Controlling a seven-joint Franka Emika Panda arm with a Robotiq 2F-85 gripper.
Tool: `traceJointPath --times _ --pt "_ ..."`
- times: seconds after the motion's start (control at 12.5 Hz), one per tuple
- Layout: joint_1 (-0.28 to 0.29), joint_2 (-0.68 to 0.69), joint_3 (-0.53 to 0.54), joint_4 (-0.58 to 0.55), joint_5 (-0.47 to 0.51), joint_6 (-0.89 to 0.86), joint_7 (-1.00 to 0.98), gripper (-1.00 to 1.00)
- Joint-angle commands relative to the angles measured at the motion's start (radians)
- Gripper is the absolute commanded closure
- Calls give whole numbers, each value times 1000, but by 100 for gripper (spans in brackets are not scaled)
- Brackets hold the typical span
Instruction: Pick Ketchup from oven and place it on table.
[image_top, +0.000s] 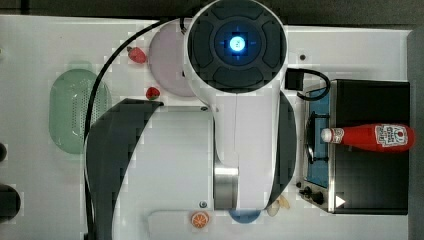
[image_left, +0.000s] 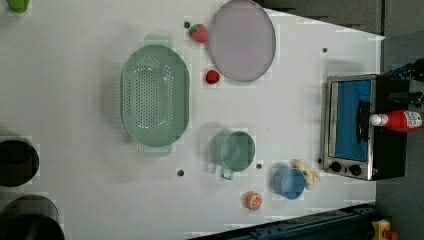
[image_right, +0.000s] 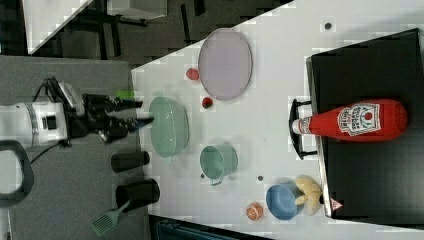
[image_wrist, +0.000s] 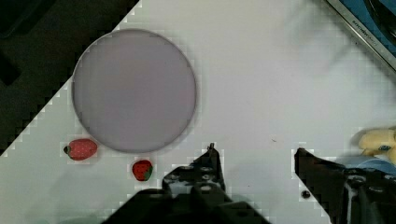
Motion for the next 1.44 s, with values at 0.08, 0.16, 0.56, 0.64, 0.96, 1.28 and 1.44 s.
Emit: traceJointPath --times 0.08,0.16,0.56,0.64,0.96,1.28,1.44 --pt "-14 -328 -18 -187 -5 -157 47 -58" --pt "-14 -328 -19 -188 -5 -157 47 -80" --pt "-42 -320 -82 -187 -9 -148 47 -100" --pt "-52 -313 -110 -187 -9 -141 47 -100" --pt "-82 -248 -258 -186 -9 -25 47 -100" --pt "-91 -135 -406 -183 -9 162 47 -100" --pt "-93 -61 -465 -178 -9 221 47 -100"
